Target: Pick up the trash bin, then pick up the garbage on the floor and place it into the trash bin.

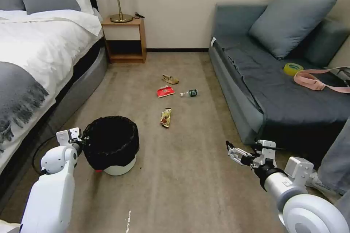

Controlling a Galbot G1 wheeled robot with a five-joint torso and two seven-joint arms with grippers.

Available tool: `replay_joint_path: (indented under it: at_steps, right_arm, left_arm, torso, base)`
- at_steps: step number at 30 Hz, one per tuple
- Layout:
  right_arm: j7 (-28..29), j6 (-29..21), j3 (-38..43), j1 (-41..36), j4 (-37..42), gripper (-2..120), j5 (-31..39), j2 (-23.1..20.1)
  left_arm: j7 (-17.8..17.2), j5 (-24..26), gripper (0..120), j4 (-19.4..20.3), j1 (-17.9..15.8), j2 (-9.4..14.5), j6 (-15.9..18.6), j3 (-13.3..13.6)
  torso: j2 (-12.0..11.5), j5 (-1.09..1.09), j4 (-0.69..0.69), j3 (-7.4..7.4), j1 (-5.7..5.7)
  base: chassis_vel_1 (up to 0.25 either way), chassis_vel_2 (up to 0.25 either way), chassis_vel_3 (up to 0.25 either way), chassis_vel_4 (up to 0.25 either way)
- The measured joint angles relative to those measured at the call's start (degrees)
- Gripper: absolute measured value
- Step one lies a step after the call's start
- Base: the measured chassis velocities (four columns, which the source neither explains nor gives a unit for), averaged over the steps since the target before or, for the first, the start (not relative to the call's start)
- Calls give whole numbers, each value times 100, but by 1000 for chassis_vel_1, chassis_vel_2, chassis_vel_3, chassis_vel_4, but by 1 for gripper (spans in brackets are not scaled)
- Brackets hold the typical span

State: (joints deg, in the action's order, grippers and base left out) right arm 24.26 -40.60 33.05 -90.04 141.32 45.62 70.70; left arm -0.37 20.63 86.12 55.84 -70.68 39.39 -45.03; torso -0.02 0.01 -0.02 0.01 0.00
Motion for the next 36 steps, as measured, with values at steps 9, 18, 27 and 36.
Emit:
replay_joint_path:
  at_steps: [9,18,27,36]
  right_arm:
    - [-105,154,-98,-29,-74,100,-141,62]
    - [-283,375,-290,62,-461,100,-616,107]
    - [-312,383,-387,272,-749,100,-639,84]
    - [-418,498,-525,462,-994,100,-717,61]
  left_arm:
    - [-31,7,3,1093,577,-49,-32,-306]
    - [126,-578,3,2570,1339,-141,-149,-711]
    - [147,-1246,3,2690,1438,-41,-282,-992]
    - [150,-1545,3,2670,1473,-141,-366,-1062]
  torso:
    - [0,-2,2,-1,0]
    - [1,-1,2,-2,0]
    - [1,-1,2,-1,0]
    - [1,-1,1,-2,0]
  base:
    - [0,0,0,0]
    - [0,0,0,0]
    - [0,0,0,0]
    - [0,0,0,0]
